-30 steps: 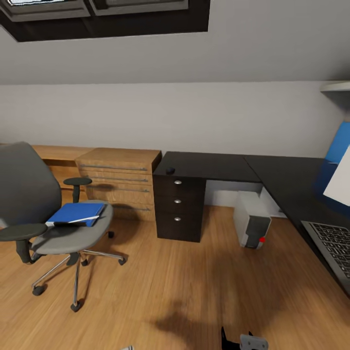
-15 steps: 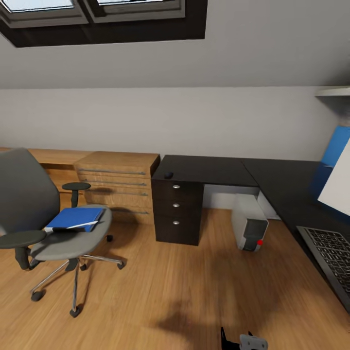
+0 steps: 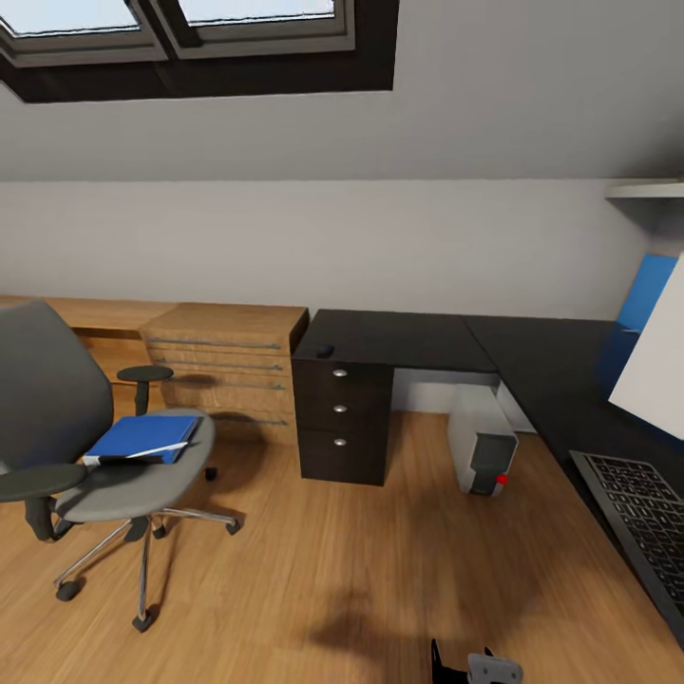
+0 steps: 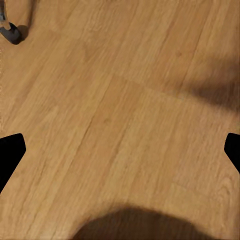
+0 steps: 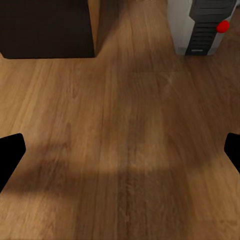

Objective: In the bedroom, organize the workspace by keeping the computer under the desk, ensuring the monitor is on the desk, placing the keyboard on the desk next to the monitor, placing the mouse on the desk next to the keyboard, moving the folder from the swivel chair onto the desk next to the mouse, stacking the notebook on top of the folder with the pen on top of the notebook, and positioning the swivel chair next to the desk.

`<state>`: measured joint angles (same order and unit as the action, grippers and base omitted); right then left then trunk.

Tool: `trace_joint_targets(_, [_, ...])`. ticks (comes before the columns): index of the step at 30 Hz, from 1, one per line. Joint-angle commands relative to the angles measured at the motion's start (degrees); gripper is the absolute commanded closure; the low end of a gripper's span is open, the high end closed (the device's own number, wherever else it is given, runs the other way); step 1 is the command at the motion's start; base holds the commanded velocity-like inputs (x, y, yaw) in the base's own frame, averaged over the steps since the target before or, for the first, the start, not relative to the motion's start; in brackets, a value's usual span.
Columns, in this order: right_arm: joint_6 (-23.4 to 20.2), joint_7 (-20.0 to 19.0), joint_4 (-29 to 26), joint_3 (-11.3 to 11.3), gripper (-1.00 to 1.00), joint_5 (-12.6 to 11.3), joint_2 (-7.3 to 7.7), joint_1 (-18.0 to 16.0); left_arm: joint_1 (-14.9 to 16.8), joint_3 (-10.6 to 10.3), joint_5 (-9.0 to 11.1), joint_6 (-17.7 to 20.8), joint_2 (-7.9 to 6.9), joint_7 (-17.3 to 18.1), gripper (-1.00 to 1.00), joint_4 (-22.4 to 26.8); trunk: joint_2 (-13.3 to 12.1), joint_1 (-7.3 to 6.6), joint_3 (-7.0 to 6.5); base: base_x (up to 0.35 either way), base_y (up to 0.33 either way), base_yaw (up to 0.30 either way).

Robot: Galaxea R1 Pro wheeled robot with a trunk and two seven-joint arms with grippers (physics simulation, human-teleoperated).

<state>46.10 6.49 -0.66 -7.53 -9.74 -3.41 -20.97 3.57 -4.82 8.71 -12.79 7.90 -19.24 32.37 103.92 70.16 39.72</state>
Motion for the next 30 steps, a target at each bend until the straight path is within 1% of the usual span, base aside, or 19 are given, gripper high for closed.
trace_joint_targets(1, [0.1,0.3,0.0,-0.5,-1.0,-0.4,-0.02,0.0,0.0,-0.4,0.6,-0.6,-0.08,-0.6,-1.0,0.0,-0.4,-0.23,-0.13,0.0,0.0,0.0])
trace_joint_targets(5, [0.1,0.3,0.0,-0.6,-1.0,-0.2,-0.02,0.0,0.0,-0.3,0.7,-1.0,-0.13,-0.7,-1.0,0.0,-2.0,-1.11,-0.85,0.0,0.0,0.0])
trace_joint_targets(9, [0.1,0.3,0.0,-0.6,-1.0,0.3,-0.02,0.0,0.0,-0.1,0.7,-4.0,-0.16,-0.7,-1.0,0.0,-3.6,-1.99,-1.57,0.0,0.0,0.0])
trace_joint_targets(11, [0.1,0.3,0.0,-0.6,-1.0,0.4,-0.02,0.0,0.0,-0.1,0.7,-4.6,-0.16,-0.7,-1.0,0.1,-4.4,-2.43,-1.93,0.0,0.0,0.0])
trace_joint_targets(30, [0.0,0.3,0.0,-0.6,-1.0,0.5,-0.02,0.0,0.0,-0.1,0.8,-5.2,-0.23,-0.9,-1.0,0.1,-12.0,-6.6,-5.34,0.0,0.0,0.0])
